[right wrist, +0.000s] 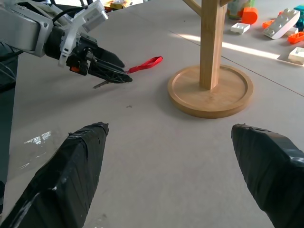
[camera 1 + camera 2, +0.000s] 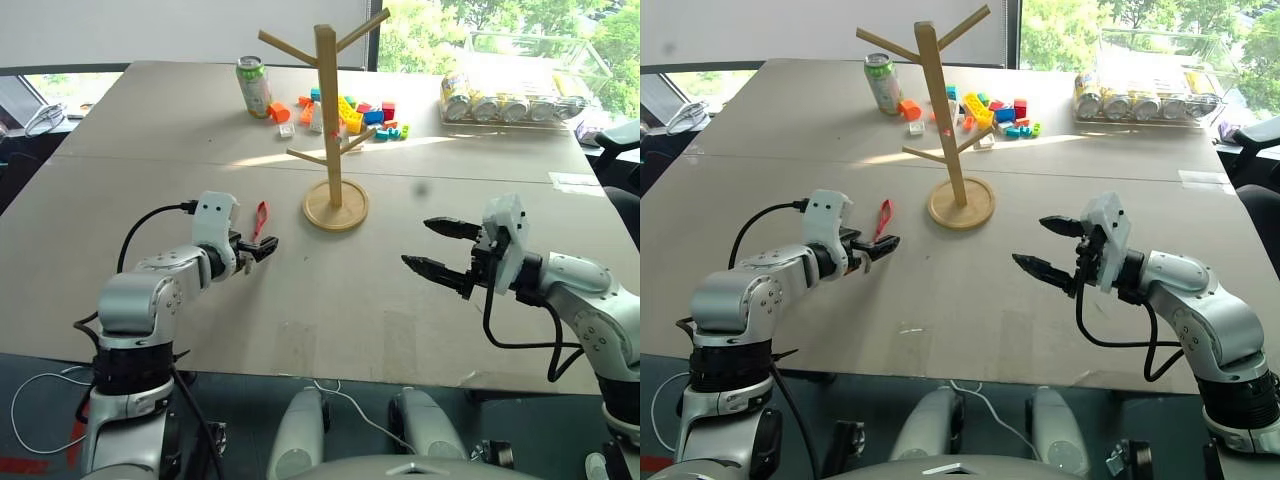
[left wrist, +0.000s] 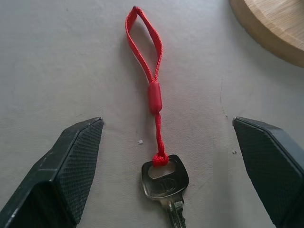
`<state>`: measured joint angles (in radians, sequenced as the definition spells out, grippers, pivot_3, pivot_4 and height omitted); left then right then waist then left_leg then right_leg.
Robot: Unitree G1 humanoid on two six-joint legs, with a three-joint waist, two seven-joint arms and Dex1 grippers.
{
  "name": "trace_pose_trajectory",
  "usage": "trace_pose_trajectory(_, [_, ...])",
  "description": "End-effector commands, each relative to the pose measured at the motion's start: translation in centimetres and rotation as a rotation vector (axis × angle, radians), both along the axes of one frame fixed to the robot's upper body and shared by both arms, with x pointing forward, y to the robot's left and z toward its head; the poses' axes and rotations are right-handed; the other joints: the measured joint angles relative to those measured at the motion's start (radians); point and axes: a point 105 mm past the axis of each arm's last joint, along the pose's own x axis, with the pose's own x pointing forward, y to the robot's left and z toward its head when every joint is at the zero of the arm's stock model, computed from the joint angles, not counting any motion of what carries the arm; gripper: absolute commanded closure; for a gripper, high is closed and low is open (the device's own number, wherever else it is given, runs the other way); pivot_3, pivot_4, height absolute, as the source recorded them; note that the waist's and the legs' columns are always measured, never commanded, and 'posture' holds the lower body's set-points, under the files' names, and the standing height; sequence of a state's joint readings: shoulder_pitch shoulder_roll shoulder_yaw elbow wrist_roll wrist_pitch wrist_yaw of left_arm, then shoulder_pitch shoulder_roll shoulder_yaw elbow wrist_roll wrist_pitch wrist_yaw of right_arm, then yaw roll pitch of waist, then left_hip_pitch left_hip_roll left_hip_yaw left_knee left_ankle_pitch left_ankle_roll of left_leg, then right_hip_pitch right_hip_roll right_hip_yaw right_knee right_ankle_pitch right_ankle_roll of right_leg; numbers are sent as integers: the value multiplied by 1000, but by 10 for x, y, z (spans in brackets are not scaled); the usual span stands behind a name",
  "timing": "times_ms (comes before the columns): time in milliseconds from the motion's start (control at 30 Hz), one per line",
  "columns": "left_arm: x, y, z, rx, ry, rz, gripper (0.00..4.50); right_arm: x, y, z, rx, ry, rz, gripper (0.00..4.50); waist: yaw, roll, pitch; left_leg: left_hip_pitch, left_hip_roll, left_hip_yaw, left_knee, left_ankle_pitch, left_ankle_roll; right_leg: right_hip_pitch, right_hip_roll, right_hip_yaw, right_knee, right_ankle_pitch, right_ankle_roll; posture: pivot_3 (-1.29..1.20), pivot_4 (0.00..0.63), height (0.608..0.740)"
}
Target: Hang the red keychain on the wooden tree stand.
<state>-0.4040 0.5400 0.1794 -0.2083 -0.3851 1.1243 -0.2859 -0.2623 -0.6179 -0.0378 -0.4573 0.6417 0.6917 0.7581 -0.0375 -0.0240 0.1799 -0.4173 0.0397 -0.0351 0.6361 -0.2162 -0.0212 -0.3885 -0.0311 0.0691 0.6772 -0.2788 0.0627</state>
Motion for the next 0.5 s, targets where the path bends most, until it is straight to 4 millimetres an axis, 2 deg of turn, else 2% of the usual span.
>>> trace_pose_trajectory(33, [9, -5, 1, 24, -34, 0, 0, -5, 4, 17, 1, -64, 38, 54, 0, 0, 0, 0, 0, 0, 0, 0, 0, 0, 0, 0, 0, 0, 0, 0, 150, 740])
trace_pose_trajectory(233, [16, -15, -1, 25, -50, -8, 0, -5, 3, 19, 0, -66, 32, 54, 6, 0, 0, 0, 0, 0, 1, 0, 0, 1, 0, 0, 0, 0, 0, 0, 150, 740])
trace_pose_trajectory(333, [17, -12, -2, 26, -54, 17, 876, -5, 2, 20, -2, -66, 30, 0, 9, 0, 0, 0, 0, 0, 1, 0, 0, 1, 0, 0, 1, 0, 0, 0, 150, 740])
trace_pose_trajectory(500, [15, -9, -2, 28, -49, 30, 3181, -5, 1, 20, -2, -67, 19, 0, 14, 0, 0, 0, 0, 0, 1, 0, 0, 1, 0, 0, 0, 0, 0, 0, 150, 740])
